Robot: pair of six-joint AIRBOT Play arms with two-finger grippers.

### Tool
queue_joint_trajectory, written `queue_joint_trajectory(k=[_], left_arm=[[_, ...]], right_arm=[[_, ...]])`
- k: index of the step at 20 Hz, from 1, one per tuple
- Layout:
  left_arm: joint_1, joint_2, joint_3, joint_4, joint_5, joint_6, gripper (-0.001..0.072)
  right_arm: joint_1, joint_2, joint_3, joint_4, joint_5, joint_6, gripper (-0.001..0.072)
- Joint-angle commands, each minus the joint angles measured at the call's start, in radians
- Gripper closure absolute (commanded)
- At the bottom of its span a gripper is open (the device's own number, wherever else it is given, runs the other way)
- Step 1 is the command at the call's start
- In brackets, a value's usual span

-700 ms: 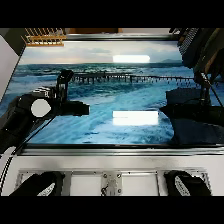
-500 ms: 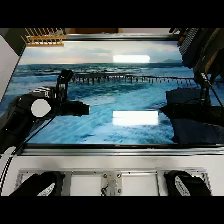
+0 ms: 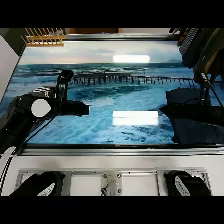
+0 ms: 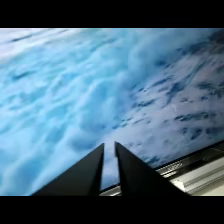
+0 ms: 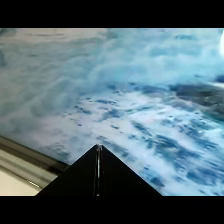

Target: Fold the clothes and pants, and hang the long-sleeved shirts on hangers.

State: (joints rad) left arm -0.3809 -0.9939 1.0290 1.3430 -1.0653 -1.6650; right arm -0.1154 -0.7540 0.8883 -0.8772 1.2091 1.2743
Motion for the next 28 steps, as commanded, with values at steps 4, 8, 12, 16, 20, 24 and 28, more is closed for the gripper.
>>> queue_joint_trajectory(k=[4,8,12,16,20,24,28], left_arm=[[0.132,-0.030,0.001,0.388,0.106,0.092,0.0045],[0.378,-0.201,0.001,0.462,0.105,0.051,0.0046],[0.514,-0.395,0.001,0.463,0.119,0.031,0.0046],[0.532,-0.516,0.001,0.462,0.164,-0.023,0.0045],[0.515,-0.534,0.011,0.463,0.221,-0.095,0.0236],[0.490,-0.484,0.148,0.424,0.131,-0.115,0.0701],[0.303,-0.299,0.301,0.269,0.108,-0.097,0.0701]], right_arm=[[0.001,-0.001,0.000,0.000,0.000,0.000,0.0684],[0.001,-0.001,0.000,0.000,0.000,0.000,0.0684],[0.001,0.000,0.000,0.000,0.000,0.000,0.0684],[0.001,-0.001,0.000,0.000,0.000,0.000,0.0685],[0.001,-0.001,0.000,0.000,0.000,0.000,0.0684],[0.001,0.000,0.000,0.000,0.000,0.000,0.0685],[0.001,0.000,0.000,0.000,0.000,0.000,0.0684]])
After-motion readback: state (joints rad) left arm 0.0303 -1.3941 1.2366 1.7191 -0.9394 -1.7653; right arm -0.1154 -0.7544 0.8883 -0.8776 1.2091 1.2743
